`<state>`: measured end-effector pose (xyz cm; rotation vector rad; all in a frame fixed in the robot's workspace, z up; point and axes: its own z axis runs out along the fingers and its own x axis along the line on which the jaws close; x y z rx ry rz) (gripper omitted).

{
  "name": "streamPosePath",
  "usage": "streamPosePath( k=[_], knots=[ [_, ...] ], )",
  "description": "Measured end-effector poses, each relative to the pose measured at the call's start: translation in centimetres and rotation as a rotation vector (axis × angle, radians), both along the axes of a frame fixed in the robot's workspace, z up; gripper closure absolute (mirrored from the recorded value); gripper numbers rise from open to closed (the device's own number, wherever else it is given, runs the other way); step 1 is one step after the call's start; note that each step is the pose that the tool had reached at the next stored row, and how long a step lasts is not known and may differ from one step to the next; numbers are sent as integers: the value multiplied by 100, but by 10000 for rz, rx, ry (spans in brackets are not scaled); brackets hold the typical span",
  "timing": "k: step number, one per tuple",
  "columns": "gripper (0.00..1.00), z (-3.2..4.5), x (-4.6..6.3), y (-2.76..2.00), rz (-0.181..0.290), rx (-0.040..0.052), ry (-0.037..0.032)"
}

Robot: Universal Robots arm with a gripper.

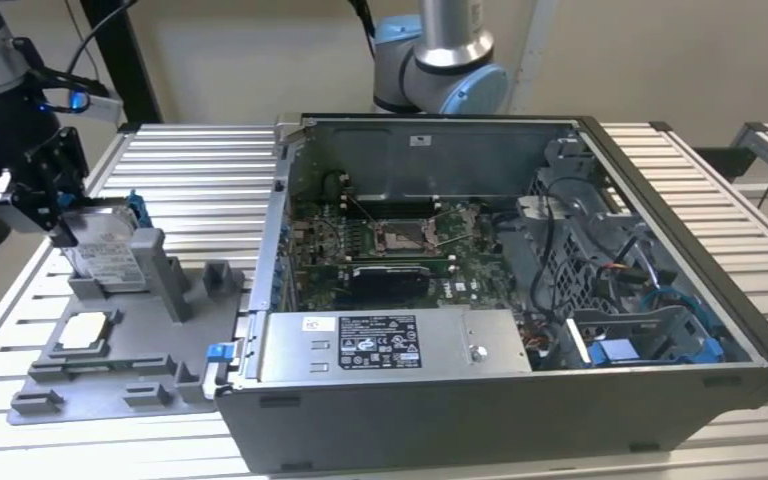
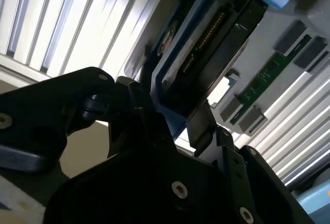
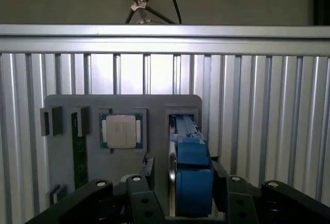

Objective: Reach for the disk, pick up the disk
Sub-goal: 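Pick up the disk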

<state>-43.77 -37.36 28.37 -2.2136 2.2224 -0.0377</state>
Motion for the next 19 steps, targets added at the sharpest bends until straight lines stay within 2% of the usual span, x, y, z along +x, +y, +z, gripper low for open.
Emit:
streamPosePath(
  k=[7, 19],
  knots=[
    [0, -117, 3, 5, 24, 0, -3],
    [0, -212, 7, 5, 27, 0, -2]
  ],
)
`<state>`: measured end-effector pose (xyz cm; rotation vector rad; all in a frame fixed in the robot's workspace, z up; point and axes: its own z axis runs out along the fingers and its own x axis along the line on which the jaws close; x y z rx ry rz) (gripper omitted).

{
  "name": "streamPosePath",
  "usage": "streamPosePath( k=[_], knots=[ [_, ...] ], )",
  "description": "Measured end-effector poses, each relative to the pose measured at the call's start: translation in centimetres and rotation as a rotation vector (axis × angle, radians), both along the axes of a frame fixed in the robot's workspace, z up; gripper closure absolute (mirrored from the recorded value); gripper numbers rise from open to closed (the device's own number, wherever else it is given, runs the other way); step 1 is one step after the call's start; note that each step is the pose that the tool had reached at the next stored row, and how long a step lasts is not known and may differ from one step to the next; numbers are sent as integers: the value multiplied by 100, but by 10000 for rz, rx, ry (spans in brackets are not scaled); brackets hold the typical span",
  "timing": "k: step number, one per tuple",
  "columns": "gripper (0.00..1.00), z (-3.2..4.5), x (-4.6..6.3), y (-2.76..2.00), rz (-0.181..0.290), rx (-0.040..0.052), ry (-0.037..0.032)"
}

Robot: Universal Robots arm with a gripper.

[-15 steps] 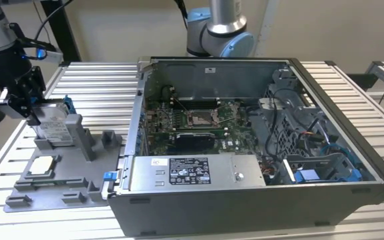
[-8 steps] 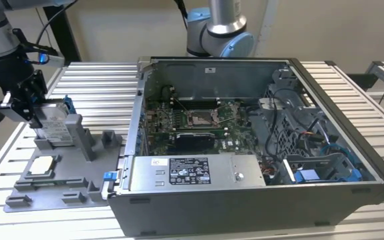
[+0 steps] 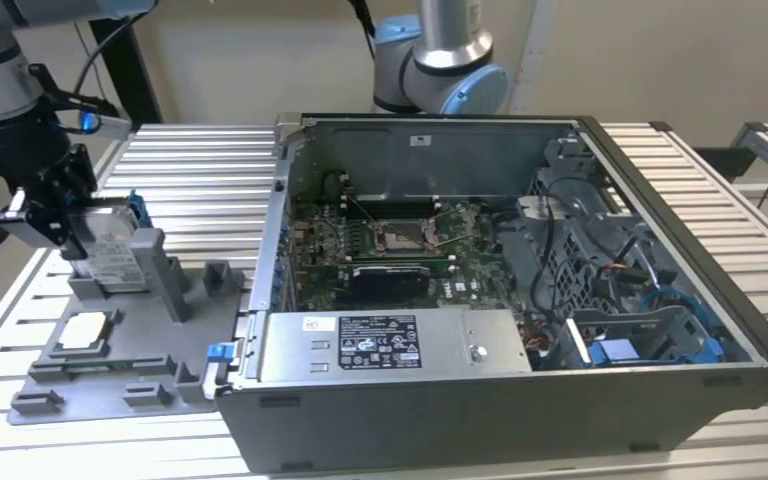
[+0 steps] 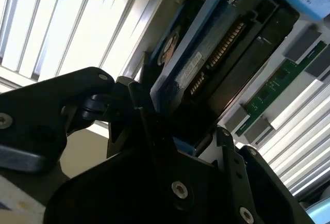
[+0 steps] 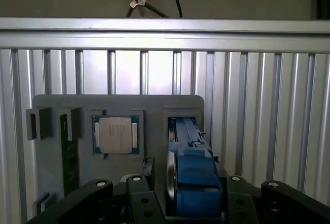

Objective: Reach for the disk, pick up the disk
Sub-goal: 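Pick up the disk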

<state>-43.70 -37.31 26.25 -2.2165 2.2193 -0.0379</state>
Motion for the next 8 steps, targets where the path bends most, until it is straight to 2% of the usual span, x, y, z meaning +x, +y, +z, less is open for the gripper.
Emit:
streamPosePath(
  k=[8],
  knots=[
    [0, -3, 0, 0, 10, 0, -1]
  ],
)
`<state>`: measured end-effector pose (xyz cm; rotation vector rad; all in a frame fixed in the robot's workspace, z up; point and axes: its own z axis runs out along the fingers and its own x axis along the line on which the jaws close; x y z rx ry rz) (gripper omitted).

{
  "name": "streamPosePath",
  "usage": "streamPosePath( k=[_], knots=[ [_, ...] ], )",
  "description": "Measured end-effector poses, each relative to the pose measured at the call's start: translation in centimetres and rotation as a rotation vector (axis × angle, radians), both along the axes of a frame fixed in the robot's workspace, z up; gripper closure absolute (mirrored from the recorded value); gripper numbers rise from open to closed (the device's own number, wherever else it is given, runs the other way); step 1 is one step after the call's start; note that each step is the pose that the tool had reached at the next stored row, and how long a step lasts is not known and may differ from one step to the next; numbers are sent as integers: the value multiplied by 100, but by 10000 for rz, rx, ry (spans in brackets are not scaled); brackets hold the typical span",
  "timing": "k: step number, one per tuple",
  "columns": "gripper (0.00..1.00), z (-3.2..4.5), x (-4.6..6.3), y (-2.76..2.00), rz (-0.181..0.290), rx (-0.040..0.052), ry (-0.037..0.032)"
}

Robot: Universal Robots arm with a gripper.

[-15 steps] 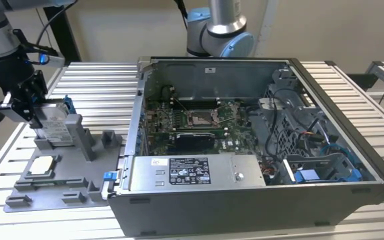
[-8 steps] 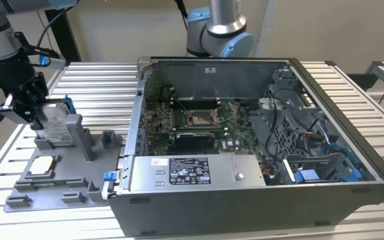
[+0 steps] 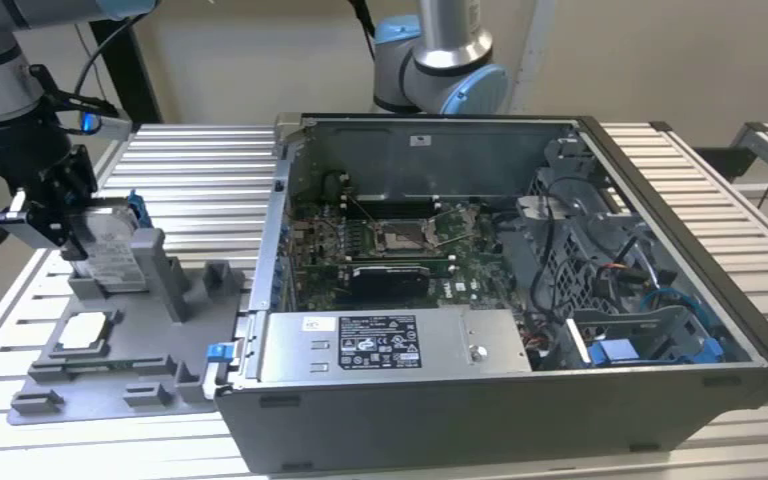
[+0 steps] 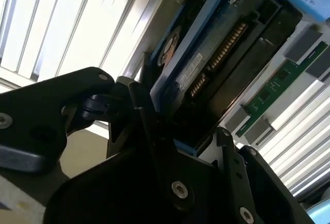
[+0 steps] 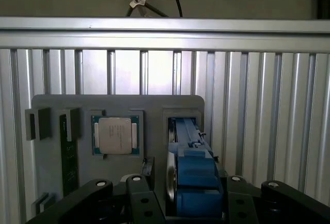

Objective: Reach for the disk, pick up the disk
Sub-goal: 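Pick up the disk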

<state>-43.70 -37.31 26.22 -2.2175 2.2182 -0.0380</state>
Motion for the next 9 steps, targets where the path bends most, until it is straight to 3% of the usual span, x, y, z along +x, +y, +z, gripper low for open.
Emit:
streamPosePath(
  k=[1, 9],
  knots=[
    [100, 0, 0, 0, 2, 0, 0],
    [100, 0, 0, 0, 33, 0, 0]
  ],
)
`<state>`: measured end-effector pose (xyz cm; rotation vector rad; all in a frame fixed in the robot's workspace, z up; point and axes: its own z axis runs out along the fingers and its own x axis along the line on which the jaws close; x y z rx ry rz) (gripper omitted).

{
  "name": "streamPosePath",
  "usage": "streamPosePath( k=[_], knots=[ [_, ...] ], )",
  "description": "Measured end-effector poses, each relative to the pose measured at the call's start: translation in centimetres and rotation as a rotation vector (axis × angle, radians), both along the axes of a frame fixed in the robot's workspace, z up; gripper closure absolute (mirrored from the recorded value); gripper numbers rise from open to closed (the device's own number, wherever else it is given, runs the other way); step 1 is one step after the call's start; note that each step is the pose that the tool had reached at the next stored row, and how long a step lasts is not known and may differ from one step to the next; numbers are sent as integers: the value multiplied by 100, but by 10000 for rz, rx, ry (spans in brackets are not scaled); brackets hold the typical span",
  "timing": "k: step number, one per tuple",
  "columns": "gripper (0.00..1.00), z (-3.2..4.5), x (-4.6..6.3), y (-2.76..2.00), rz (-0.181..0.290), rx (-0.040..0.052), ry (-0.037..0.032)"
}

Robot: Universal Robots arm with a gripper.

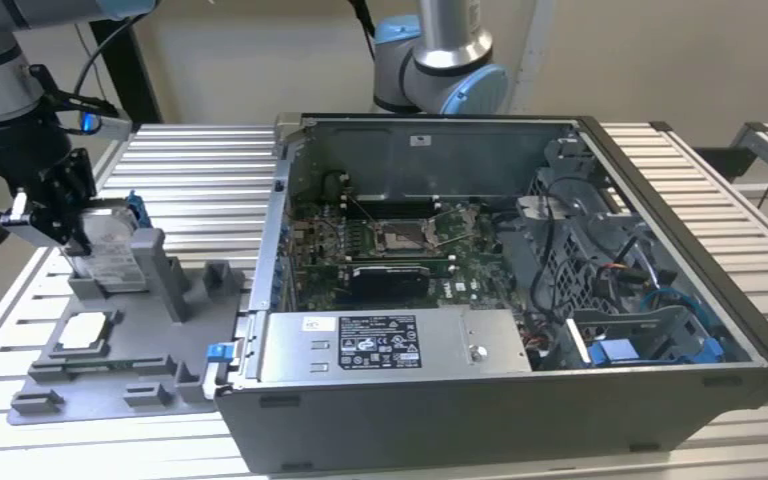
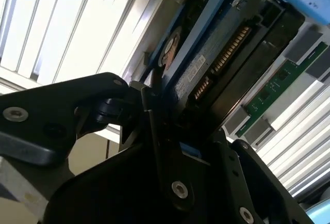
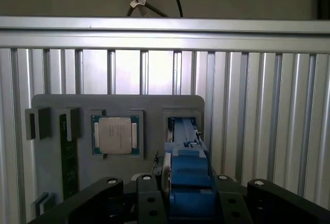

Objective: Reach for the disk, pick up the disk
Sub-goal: 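Pick up the disk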

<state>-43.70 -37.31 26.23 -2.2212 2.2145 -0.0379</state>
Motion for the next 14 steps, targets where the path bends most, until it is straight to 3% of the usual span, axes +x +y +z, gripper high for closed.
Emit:
streamPosePath(
  k=[7, 14],
  knots=[
    [100, 8, 0, 0, 10, 1, -1],
    [100, 85, 0, 0, 20, 0, 1]
  ],
)
